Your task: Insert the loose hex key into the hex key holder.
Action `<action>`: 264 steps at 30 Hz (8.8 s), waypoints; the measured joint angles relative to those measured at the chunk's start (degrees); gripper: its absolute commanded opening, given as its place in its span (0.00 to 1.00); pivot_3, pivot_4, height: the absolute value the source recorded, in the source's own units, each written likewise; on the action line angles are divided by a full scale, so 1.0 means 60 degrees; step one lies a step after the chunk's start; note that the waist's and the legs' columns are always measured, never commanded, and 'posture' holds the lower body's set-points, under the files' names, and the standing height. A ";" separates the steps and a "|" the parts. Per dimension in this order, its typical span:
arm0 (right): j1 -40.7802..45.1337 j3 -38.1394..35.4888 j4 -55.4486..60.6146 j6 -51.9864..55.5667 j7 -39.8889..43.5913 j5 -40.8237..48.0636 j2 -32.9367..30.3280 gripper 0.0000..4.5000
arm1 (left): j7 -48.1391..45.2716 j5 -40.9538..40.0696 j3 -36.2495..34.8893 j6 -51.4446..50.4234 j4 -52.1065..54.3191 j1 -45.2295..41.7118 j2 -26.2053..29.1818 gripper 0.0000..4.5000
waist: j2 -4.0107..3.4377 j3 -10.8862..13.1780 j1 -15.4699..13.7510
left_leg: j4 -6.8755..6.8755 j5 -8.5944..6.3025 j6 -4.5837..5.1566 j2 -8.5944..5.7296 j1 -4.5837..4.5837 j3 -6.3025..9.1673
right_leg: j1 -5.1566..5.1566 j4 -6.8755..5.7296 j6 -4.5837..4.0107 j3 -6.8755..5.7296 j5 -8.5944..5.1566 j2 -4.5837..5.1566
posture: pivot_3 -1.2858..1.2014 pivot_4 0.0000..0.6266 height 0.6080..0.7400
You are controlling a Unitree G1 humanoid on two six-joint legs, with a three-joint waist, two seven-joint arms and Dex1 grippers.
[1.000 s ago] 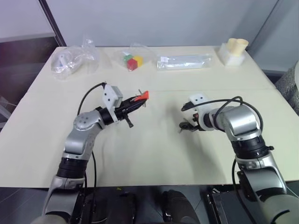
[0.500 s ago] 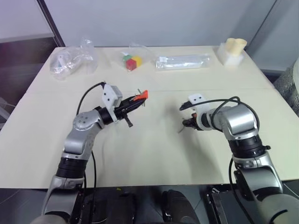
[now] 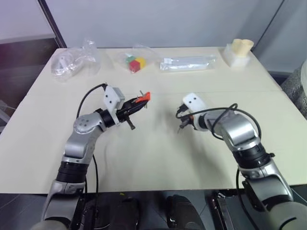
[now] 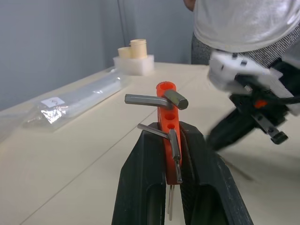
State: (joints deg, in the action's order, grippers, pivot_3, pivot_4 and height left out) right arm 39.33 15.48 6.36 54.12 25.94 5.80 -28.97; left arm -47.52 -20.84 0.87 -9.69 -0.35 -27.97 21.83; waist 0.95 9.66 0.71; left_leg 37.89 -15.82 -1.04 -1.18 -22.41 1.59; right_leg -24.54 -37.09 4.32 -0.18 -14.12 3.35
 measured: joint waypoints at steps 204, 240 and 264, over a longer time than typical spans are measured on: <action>0.0278 -0.0324 -0.1720 -1.3027 -0.0854 -0.5039 0.1284 0.00 | -0.0589 -0.0593 -0.0113 -0.1716 -0.0562 -0.0976 -0.0079 0.00 | 0.0000 0.0001 0.0017 | 0.0003 0.0001 -0.0001 0.0000 0.0000 0.0001 | 0.0000 -0.0001 0.0003 0.0005 0.0002 0.0000 | 0.52 0.24 1.00; -0.0669 -0.0533 -0.0951 -1.1887 -0.0513 -0.4192 0.1151 0.54 | -0.0264 -0.0972 -0.0207 -0.3081 0.0107 -0.0775 0.0210 0.00 | -0.0002 0.0002 0.0014 | 0.0002 0.0000 -0.0001 0.0001 0.0000 0.0002 | 0.0000 0.0000 0.0003 0.0009 0.0001 0.0002 | 0.52 0.24 1.00; -0.2401 -0.1067 0.0921 -1.0094 -0.0219 -0.3820 0.0814 0.56 | 0.2748 -0.3117 -0.2200 -0.8787 0.0080 0.1217 0.0182 0.39 | -0.0002 -0.0002 0.0051 | 0.0000 0.0000 -0.0002 0.0005 0.0021 0.0003 | 0.0012 -0.0003 0.0002 0.0011 0.0001 0.0017 | 0.52 0.24 1.00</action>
State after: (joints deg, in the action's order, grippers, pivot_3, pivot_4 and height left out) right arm 24.92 9.08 11.88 -6.44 24.63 -17.11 -24.09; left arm -31.03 -39.54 -12.33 -62.42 0.12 -20.67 22.92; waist 0.94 9.65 1.02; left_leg 37.89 -15.82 -1.05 -1.14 -22.29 1.61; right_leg -24.47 -37.10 4.33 -0.11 -14.11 3.46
